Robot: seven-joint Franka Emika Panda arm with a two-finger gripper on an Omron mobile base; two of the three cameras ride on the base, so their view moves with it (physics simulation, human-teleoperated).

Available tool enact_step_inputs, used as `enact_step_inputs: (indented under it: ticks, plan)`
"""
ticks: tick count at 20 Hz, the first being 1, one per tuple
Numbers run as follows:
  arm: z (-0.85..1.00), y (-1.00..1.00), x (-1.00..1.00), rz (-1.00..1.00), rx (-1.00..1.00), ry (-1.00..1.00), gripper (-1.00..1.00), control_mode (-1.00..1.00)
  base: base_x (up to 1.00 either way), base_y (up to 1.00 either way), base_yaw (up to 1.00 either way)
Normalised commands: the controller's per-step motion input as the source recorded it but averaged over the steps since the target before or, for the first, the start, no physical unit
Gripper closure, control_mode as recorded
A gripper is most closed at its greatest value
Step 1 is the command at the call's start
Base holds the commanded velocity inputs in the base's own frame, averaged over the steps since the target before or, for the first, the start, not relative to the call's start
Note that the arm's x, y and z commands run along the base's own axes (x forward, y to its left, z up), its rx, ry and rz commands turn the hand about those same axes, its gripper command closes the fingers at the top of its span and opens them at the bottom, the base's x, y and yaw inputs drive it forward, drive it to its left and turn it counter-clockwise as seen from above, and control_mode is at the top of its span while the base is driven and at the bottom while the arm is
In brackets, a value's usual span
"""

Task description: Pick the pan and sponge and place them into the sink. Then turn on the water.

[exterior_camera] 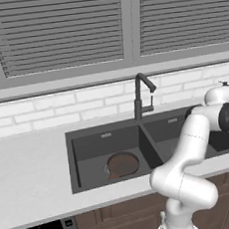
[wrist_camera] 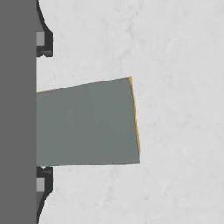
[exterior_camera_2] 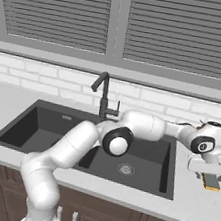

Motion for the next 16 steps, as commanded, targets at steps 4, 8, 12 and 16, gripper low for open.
enact_step_inputs:
  ticks: [4,8,12,16]
  plan:
    - [-0.22,-0.18,0.01,0.00,0.00,0.04,-1.00,-1.00,0.00,0.00,0.00]
    - [-0.25,-0.17,0.02,0.00,0.00,0.02,-1.00,-1.00,0.00,0.00,0.00]
    - [-0.26,-0.12,0.05,0.00,0.05,0.00,-1.00,-1.00,0.00,0.00,0.00]
    - [-0.28,-0.14,0.02,0.00,0.08,0.00,-1.00,-1.00,0.00,0.00,0.00]
